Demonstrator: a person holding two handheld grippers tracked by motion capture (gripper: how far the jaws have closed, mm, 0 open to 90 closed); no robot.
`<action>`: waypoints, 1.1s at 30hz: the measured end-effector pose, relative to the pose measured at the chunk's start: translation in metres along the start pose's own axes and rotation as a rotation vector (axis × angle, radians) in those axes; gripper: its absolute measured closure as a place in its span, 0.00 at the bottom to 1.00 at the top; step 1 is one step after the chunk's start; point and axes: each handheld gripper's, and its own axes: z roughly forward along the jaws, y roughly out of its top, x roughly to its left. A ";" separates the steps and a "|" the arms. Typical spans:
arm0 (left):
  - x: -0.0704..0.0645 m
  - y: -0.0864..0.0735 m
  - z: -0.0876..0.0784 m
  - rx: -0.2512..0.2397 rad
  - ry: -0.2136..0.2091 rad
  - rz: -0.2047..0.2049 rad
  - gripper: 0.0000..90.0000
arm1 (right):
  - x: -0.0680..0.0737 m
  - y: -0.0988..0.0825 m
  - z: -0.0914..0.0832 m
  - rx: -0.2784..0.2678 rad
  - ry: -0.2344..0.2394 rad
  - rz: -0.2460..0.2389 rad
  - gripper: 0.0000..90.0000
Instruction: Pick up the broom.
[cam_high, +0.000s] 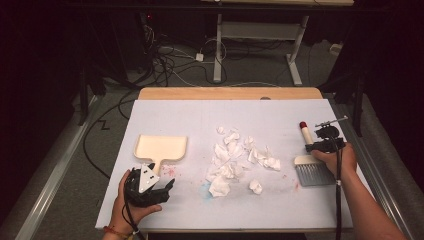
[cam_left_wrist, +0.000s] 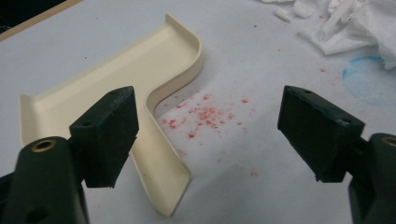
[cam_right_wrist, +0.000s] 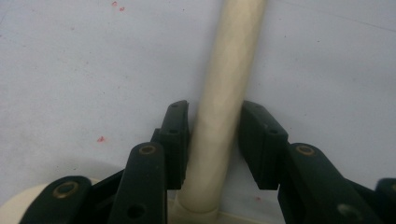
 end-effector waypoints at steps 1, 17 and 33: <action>0.000 0.000 0.000 0.000 -0.002 0.001 0.22 | -0.001 0.000 0.000 -0.005 0.002 0.003 0.74; -0.002 0.004 -0.004 -0.024 -0.017 -0.017 0.22 | 0.002 -0.014 -0.039 -0.292 0.074 0.081 0.80; -0.035 0.072 -0.014 -0.123 -0.136 0.065 0.20 | 0.049 -0.018 -0.111 -0.626 0.178 0.024 0.80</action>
